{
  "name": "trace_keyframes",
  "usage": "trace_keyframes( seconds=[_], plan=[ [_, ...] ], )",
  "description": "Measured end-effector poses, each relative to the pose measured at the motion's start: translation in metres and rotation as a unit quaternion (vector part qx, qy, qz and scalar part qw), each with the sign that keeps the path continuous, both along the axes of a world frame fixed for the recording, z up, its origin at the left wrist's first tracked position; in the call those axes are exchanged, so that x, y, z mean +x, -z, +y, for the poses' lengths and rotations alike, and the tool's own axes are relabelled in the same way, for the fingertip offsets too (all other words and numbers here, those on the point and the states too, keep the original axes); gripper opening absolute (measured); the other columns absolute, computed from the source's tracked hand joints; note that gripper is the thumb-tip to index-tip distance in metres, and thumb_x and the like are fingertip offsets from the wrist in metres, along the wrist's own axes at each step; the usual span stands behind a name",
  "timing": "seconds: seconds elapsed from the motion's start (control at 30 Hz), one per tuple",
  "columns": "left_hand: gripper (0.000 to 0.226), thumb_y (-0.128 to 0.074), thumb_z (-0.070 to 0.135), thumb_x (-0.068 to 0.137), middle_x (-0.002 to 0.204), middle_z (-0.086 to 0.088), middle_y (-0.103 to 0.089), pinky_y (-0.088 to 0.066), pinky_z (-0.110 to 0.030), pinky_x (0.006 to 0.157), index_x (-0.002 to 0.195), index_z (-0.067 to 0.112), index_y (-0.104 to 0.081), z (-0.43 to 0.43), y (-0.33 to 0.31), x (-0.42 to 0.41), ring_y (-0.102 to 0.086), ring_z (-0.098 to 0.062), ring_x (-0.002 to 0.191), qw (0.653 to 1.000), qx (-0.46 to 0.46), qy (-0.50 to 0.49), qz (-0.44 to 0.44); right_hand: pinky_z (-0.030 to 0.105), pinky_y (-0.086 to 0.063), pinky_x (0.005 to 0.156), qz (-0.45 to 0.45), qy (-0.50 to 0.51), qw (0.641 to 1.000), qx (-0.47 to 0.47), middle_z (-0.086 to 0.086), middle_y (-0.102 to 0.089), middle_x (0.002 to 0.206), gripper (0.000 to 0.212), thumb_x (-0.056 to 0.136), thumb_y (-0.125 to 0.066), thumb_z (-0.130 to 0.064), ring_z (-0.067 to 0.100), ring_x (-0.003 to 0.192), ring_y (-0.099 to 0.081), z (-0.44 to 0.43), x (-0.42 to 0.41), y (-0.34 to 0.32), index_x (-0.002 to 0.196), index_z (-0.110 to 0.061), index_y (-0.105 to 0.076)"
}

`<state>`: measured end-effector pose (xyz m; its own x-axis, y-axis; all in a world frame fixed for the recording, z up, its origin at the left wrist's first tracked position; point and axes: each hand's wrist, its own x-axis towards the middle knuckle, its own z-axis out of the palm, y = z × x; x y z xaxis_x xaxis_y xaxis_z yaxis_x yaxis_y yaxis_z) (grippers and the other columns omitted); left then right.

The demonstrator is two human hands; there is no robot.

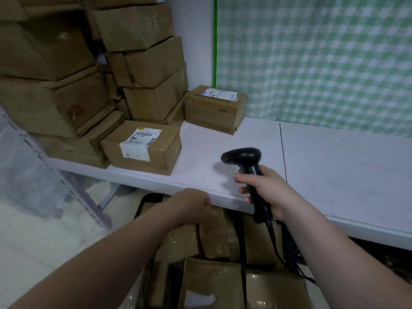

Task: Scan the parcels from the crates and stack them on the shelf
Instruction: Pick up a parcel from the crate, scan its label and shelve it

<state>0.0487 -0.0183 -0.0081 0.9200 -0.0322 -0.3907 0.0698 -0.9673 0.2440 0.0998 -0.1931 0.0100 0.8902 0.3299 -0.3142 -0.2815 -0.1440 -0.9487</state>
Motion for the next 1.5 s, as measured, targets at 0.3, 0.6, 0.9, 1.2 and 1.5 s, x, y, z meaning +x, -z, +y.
trace_keyframes(
  seconds=[0.3,0.6,0.9,1.2,1.5],
  plan=[
    [0.085,-0.054,0.065,0.083,0.139,-0.013,-0.044,-0.047,-0.037,0.091,0.146,0.015,-0.027,-0.036,0.079,-0.045,-0.052,-0.029,0.12,0.976,-0.076,-0.205,-0.017,0.028,-0.047,0.057,0.031,0.028,0.999,0.009,0.009,-0.062,0.087,0.022,0.084,-0.071,-0.017,0.02,0.076,-0.06,-0.015,-0.056,0.033,0.103,-0.013,-0.061],
    [0.056,-0.053,0.049,0.085,0.116,-0.013,-0.052,-0.047,-0.034,0.075,0.124,0.011,-0.043,-0.032,0.076,-0.055,-0.053,-0.024,0.092,0.934,-0.151,-0.31,-0.097,0.024,-0.046,0.051,0.039,0.066,0.996,0.051,0.007,-0.062,0.086,0.027,0.084,-0.072,-0.014,0.016,0.072,-0.059,-0.02,-0.071,0.033,0.108,-0.013,-0.06],
    [0.042,-0.047,0.043,0.09,0.103,-0.005,-0.06,-0.042,-0.031,0.066,0.124,0.019,-0.047,-0.002,0.091,-0.084,-0.058,-0.02,0.086,0.897,-0.254,-0.344,-0.111,0.023,-0.046,0.049,0.044,0.067,0.995,0.065,0.011,-0.063,0.096,0.027,0.085,-0.07,-0.012,0.016,0.07,-0.059,-0.017,-0.081,0.041,0.11,-0.011,-0.06],
    [0.025,-0.042,0.029,0.096,0.094,-0.012,-0.062,-0.048,-0.047,0.085,0.092,0.015,-0.063,0.029,0.069,-0.126,-0.058,-0.03,0.09,0.751,-0.433,-0.466,-0.179,0.024,-0.047,0.051,0.056,0.071,0.994,0.066,0.008,-0.063,0.093,0.027,0.084,-0.072,-0.016,0.017,0.073,-0.058,-0.02,-0.087,0.05,0.109,-0.015,-0.061],
    [0.04,-0.036,0.039,0.092,0.1,-0.021,-0.057,-0.05,-0.047,0.078,0.106,0.008,-0.058,0.056,0.047,-0.148,-0.057,-0.042,0.094,0.61,-0.598,-0.512,-0.086,0.023,-0.048,0.054,0.058,0.079,0.992,0.082,0.002,-0.065,0.099,0.028,0.085,-0.071,-0.021,0.018,0.089,-0.06,-0.012,-0.093,0.048,0.111,-0.026,-0.06]
  ],
)
